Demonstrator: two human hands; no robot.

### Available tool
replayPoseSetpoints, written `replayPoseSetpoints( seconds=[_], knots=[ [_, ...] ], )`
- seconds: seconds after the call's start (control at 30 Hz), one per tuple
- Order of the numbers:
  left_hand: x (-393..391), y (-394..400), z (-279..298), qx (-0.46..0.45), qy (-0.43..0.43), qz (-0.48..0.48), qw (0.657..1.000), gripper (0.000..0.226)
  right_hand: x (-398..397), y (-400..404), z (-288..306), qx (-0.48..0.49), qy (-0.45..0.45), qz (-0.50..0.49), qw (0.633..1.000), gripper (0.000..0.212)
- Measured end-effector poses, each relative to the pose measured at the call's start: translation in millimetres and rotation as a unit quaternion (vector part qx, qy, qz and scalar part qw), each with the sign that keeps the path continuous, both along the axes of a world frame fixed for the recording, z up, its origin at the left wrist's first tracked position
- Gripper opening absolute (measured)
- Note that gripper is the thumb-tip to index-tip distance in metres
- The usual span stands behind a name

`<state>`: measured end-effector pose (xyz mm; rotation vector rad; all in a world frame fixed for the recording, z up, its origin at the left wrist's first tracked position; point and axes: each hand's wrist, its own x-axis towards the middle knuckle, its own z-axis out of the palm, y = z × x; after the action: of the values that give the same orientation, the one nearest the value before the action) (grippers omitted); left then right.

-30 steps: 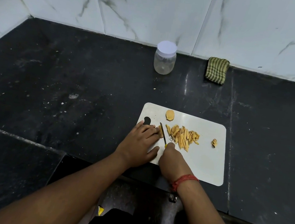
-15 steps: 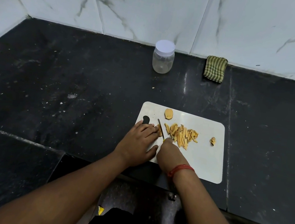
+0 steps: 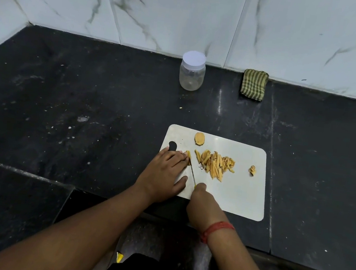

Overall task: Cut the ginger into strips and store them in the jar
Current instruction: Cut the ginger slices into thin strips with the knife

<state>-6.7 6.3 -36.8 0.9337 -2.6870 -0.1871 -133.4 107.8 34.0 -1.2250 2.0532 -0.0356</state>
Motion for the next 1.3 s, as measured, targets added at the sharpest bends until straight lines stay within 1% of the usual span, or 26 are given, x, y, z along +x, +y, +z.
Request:
replayPoseSetpoints(
  seconds=[0.1, 0.2, 0.33, 0.43, 0.53, 0.7, 0.87, 1.0, 1.3],
  knots=[
    [-0.1, -0.3, 1.6, -0.005, -0.005, 0.001, 1.0, 0.053, -2.6, -1.4, -1.2, 0.008, 0.004, -0.007, 1.0, 0.044],
    [-0.3, 1.1, 2.7, -0.007, -0.008, 0.001, 1.0, 0.053, -3.2, -5.1, -0.2, 0.004, -0.003, -0.012, 1.0, 0.043],
    [-0.1, 1.2, 2.9, -0.004, -0.008, 0.0, 1.0, 0.054, 0.1, 9.6, -2.2, 0.012, 0.009, 0.0, 1.0, 0.043],
    [-0.1, 0.8, 4.3, -0.002, -0.009, 0.001, 1.0, 0.053, -5.0, 13.1, -0.3, 0.013, 0.012, -0.012, 1.0, 0.038],
    [0.1, 1.6, 4.6, 0.0, -0.007, -0.001, 1.0, 0.051, -11.2, 10.5, 3.8, 0.015, 0.01, -0.029, 0.999, 0.039],
    [1.3, 1.7, 5.4, 0.007, -0.003, -0.004, 1.0, 0.051, -12.9, 6.0, 10.6, 0.0, -0.003, -0.043, 0.999, 0.038],
    [1.0, 3.5, 6.0, 0.015, 0.015, -0.008, 1.0, 0.053, -8.8, 0.6, 18.1, -0.044, -0.029, -0.034, 0.998, 0.027],
    [2.2, 3.2, 4.6, 0.004, 0.026, -0.013, 1.0, 0.047, -8.9, -12.1, 15.0, -0.045, -0.035, -0.027, 0.998, 0.035],
    [2.5, 0.7, 3.9, 0.007, 0.019, -0.015, 1.0, 0.049, -9.5, -20.7, 9.9, -0.033, -0.035, -0.014, 0.999, 0.041]
  ],
)
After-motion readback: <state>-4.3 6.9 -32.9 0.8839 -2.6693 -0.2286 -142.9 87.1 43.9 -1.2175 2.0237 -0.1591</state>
